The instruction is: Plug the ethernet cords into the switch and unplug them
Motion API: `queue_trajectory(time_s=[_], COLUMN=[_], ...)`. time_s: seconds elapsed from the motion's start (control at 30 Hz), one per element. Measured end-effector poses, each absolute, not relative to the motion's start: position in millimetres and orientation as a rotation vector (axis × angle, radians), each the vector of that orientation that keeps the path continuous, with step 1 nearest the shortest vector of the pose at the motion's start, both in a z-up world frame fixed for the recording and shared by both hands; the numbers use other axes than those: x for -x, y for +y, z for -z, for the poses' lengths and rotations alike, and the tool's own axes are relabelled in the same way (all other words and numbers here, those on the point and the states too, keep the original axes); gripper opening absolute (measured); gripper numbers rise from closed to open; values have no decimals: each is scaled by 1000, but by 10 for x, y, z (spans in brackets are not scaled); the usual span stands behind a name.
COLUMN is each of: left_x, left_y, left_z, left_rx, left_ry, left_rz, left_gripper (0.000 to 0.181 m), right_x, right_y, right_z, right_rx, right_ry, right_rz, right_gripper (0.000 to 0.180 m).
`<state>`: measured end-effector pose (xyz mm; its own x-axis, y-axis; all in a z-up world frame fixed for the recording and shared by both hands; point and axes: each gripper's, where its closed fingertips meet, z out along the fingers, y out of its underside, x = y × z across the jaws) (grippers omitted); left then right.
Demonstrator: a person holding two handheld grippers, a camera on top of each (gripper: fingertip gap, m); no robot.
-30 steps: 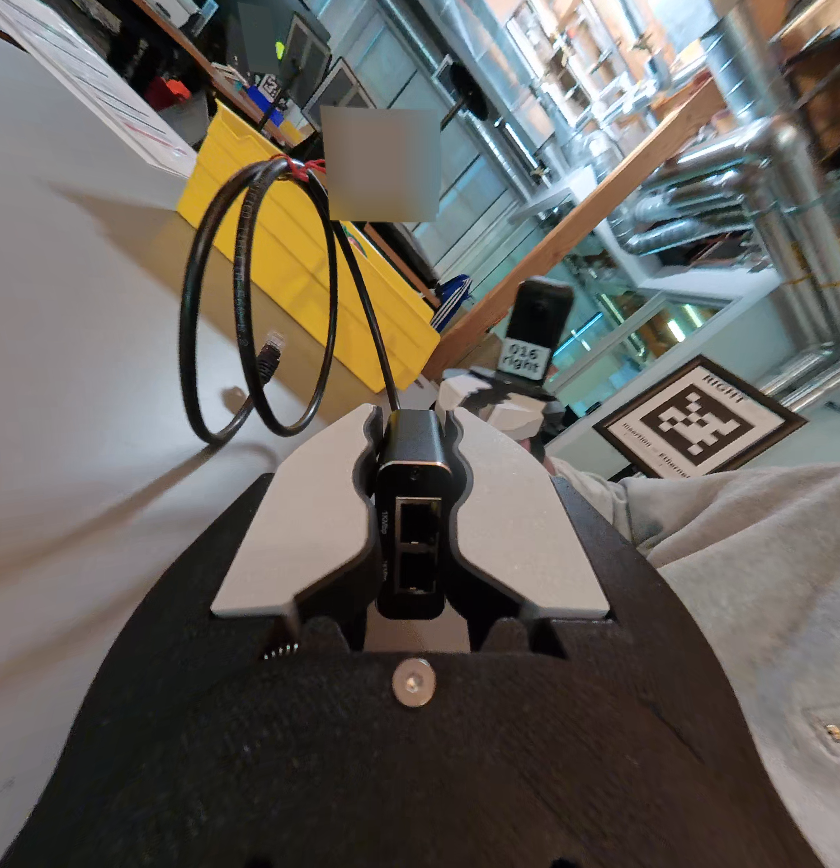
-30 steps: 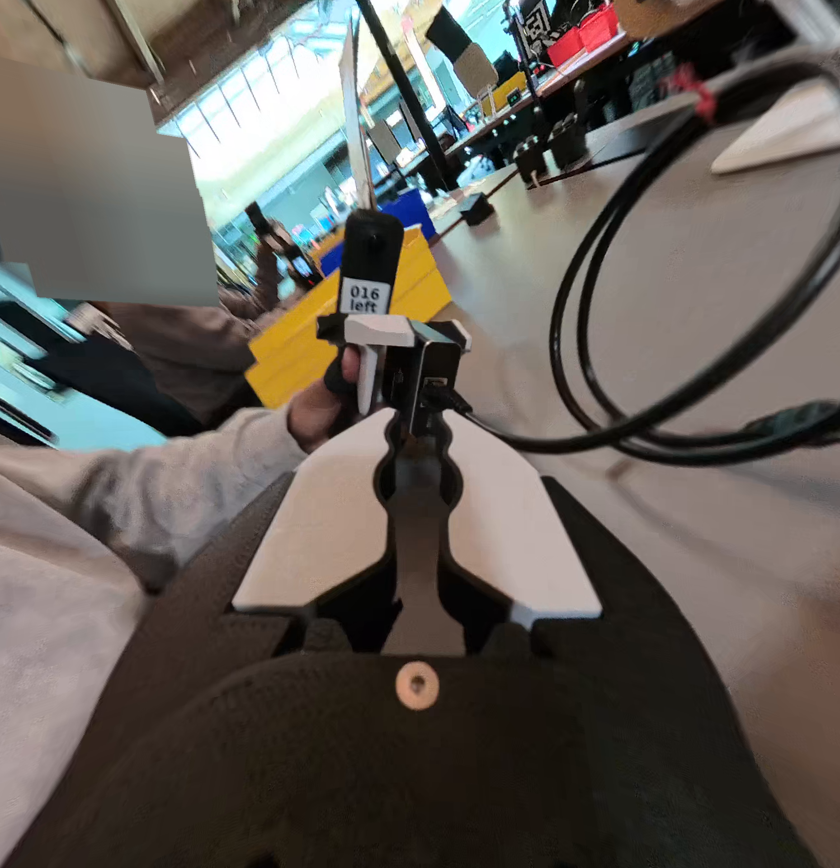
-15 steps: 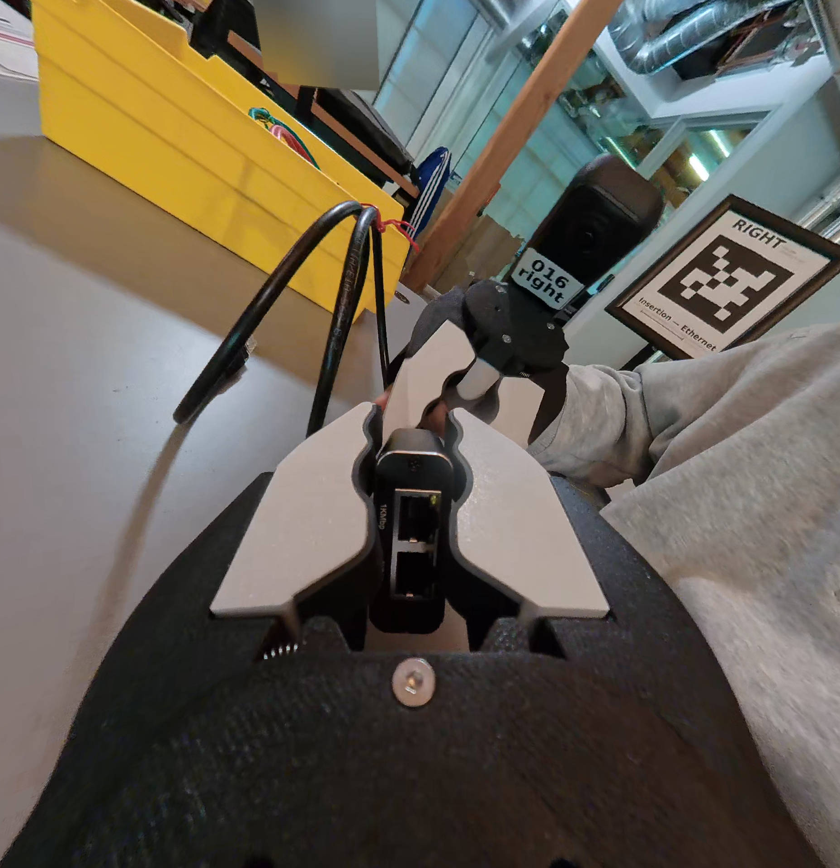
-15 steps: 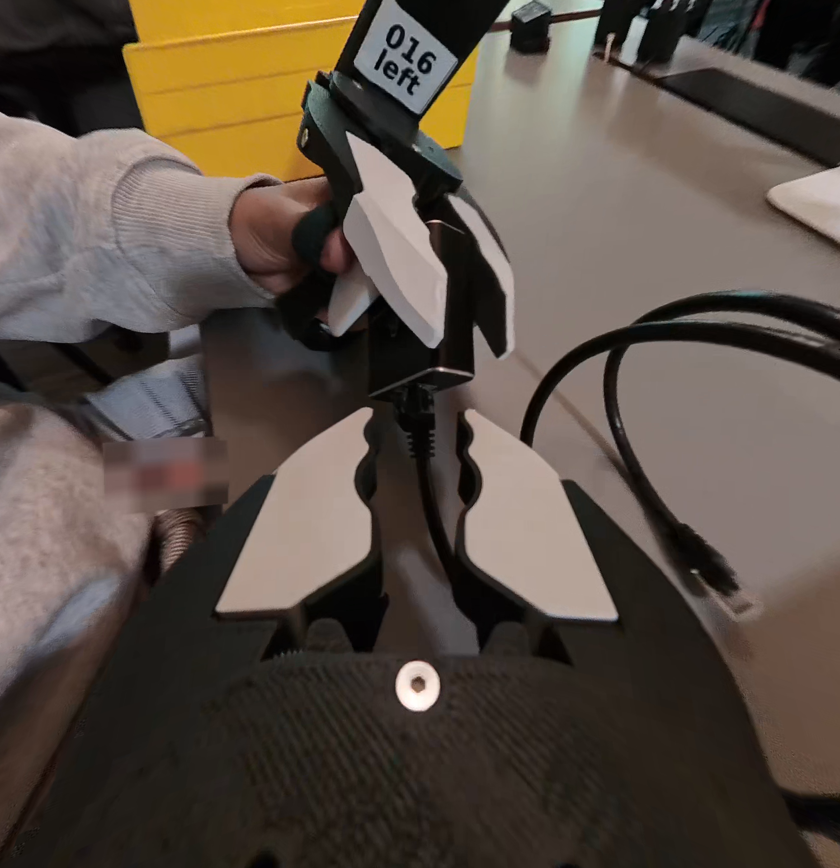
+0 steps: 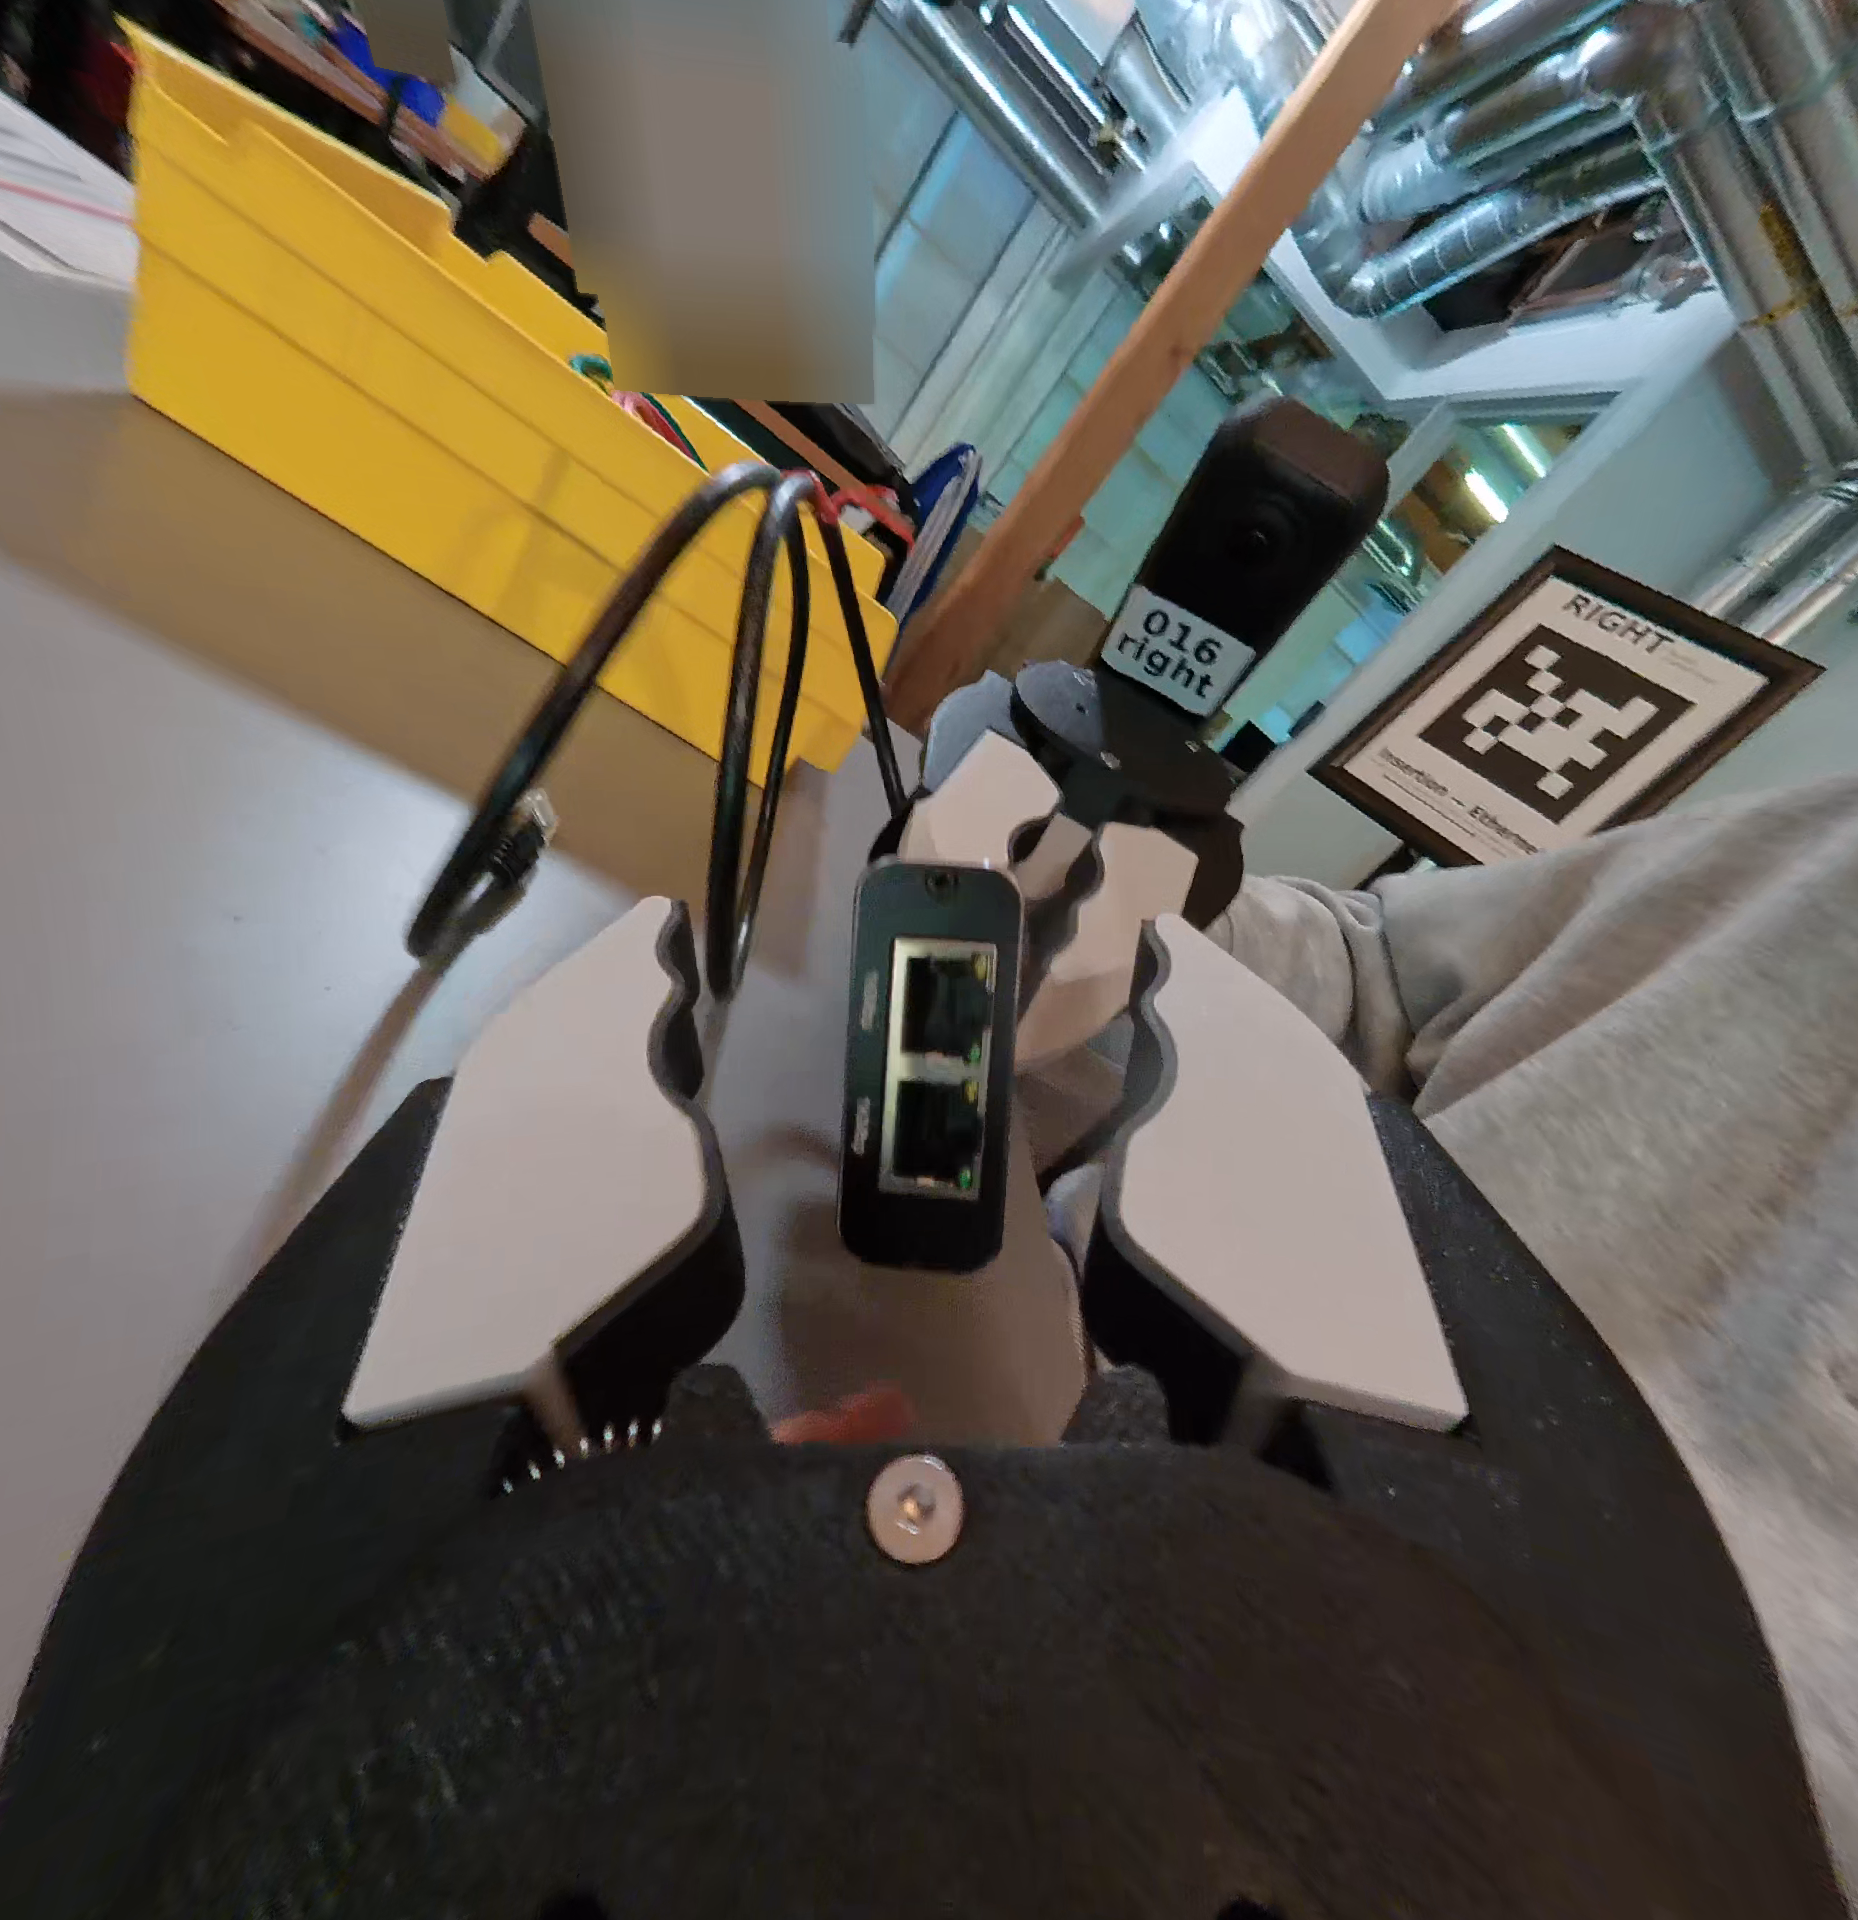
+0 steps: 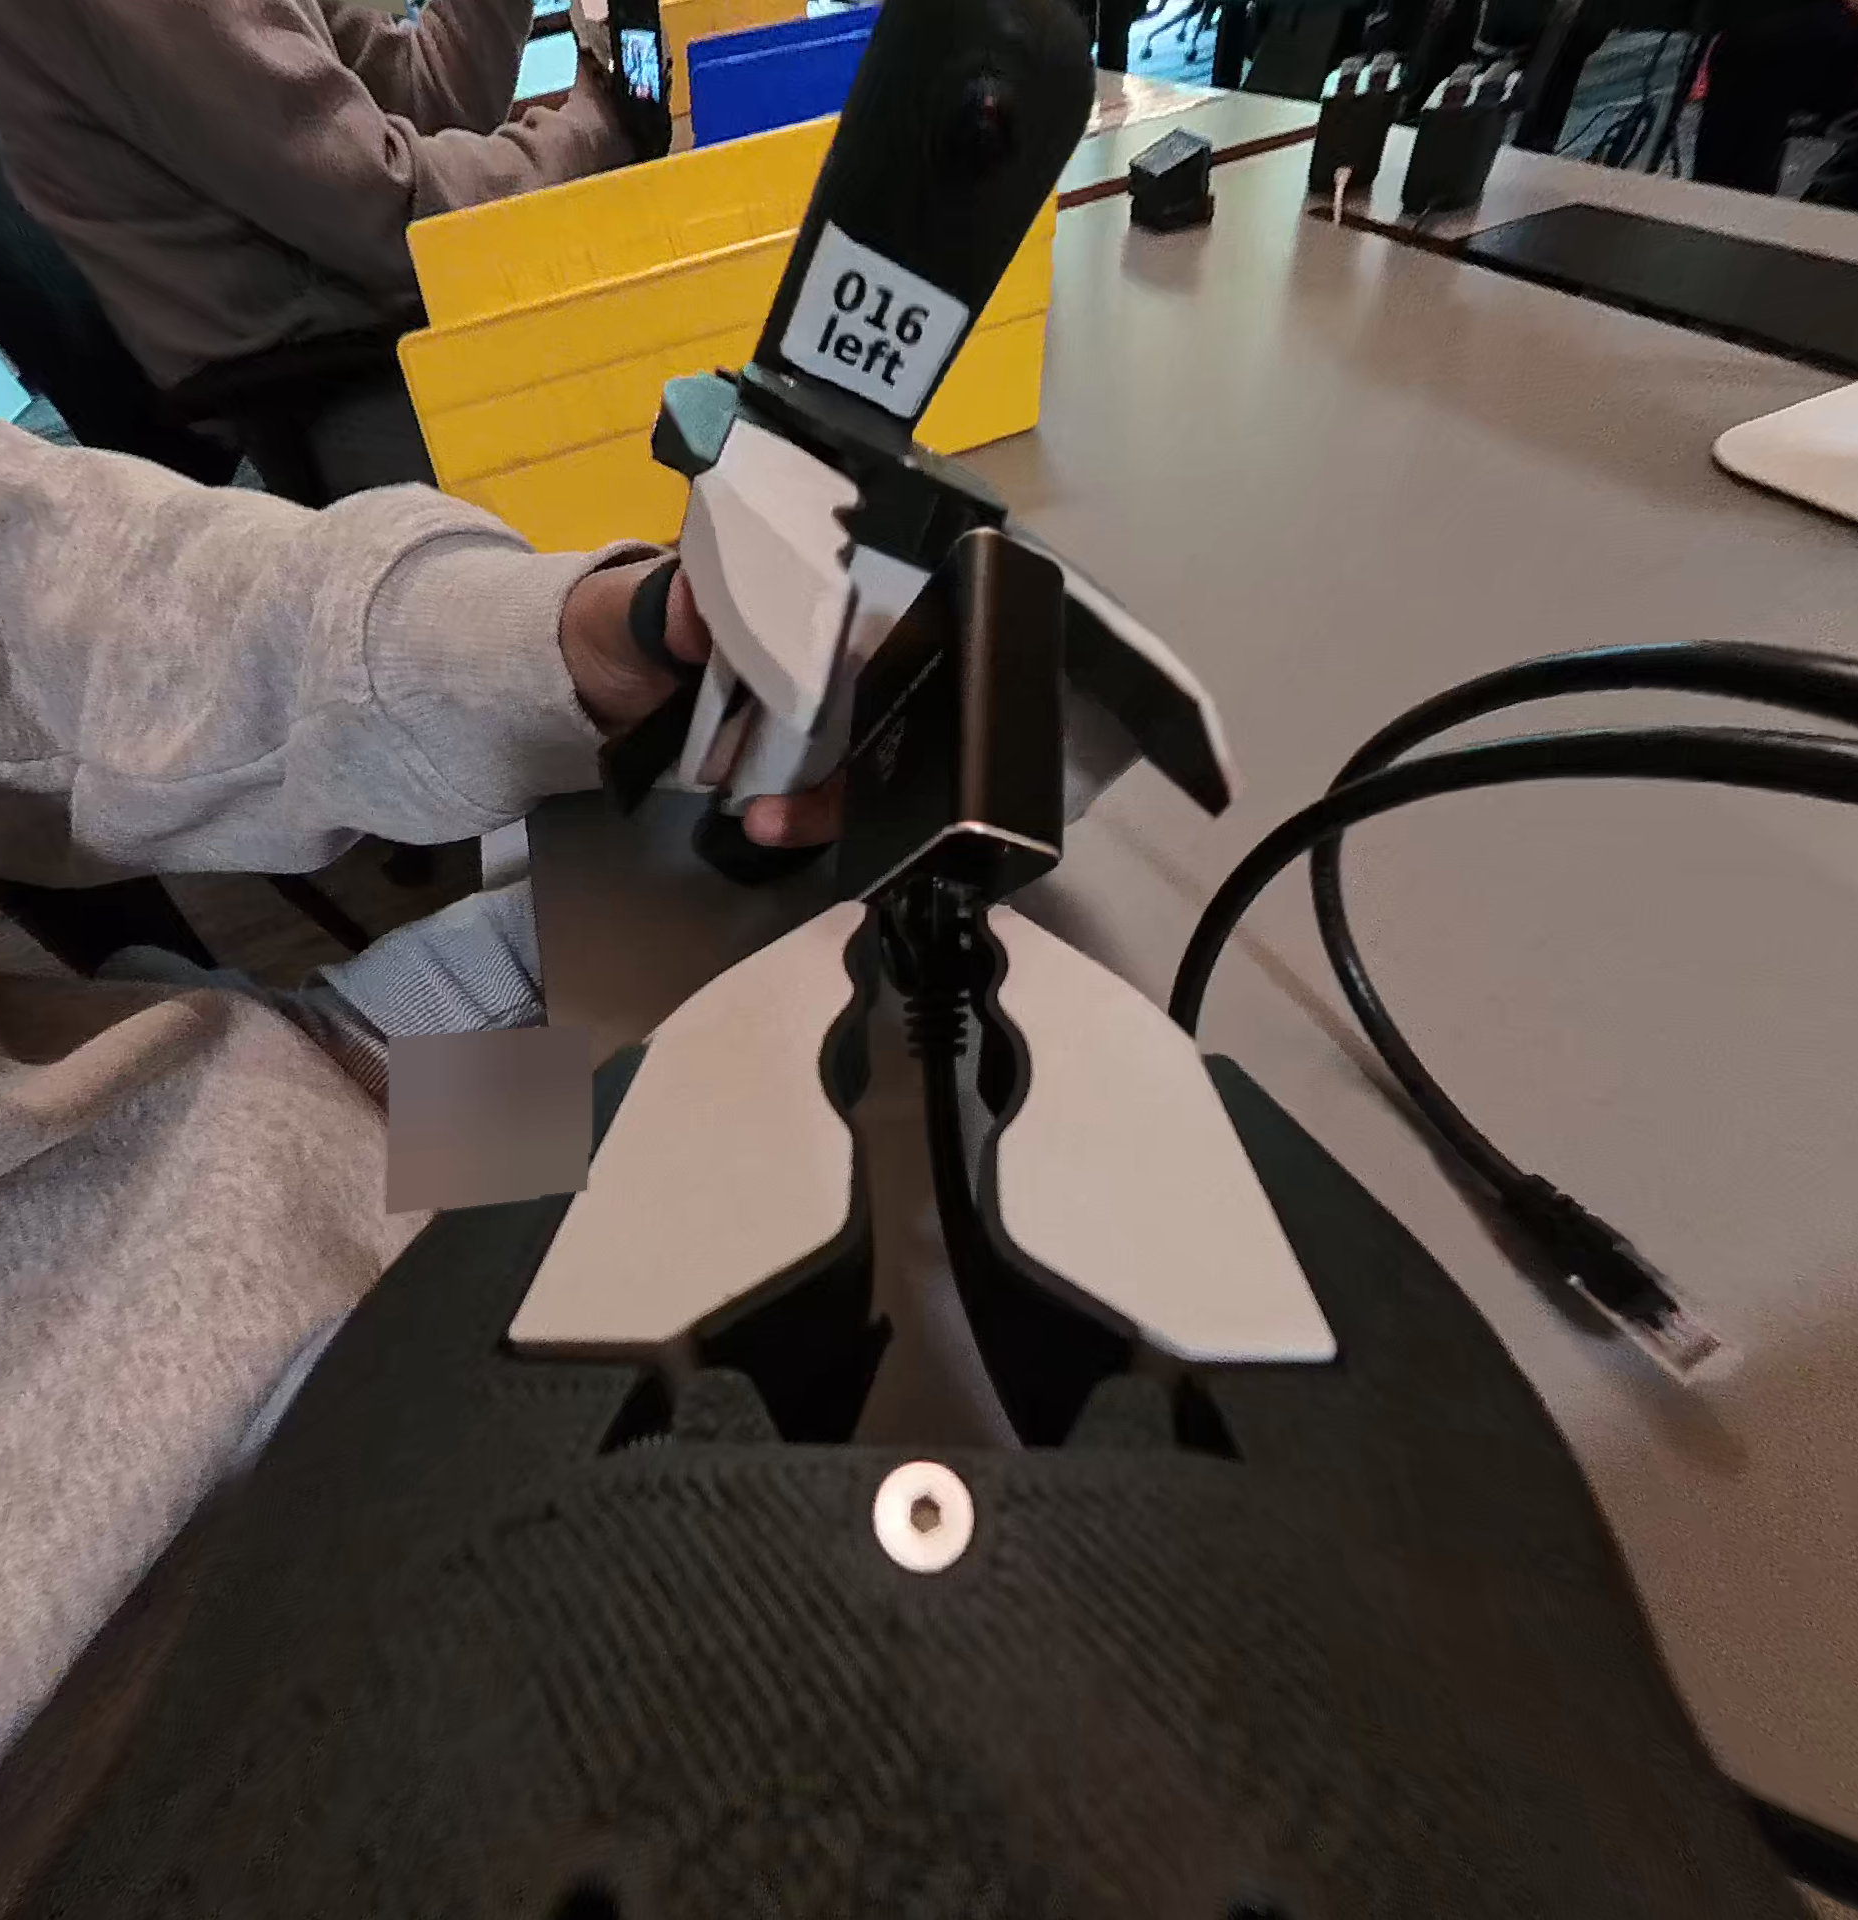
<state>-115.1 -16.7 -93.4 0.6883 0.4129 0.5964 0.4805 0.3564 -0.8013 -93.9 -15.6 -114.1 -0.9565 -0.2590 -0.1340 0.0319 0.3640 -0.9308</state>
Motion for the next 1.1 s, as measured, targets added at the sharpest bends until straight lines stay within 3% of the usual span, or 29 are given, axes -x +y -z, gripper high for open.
queue_trajectory(time_s=[0.07,0.2,0.5,0.7,0.83,0.93,1.0,1.1], left_x=[1099,1006,1030,1078,1108,1132,1145,1147], left_y=[-98,-29,-66,-188,-254,-321,-349,-354], left_z=[956,958,951,906,895,882,884,882], left_rx=[1291,1357,1334,1238,1183,1133,1116,1114], left_ry=[-848,-788,-801,-829,-849,-866,-878,-881], left_rz=[94,102,99,106,130,134,131,122], left_gripper=[70,24,25,25,25,25,25,25], right_x=[959,947,972,1327,1435,1415,1401,1398], right_y=[-148,-124,-140,-85,-20,49,86,82], right_z=[1109,1105,1082,763,626,478,455,465], right_rx=[186,185,157,-54,-120,-94,-114,-114], right_ry=[2340,2306,2277,2142,2076,2044,2063,2124], right_rz=[1640,1624,1674,1954,2054,2135,2126,2146], right_gripper=[16,16,17,34,36,28,2,0])
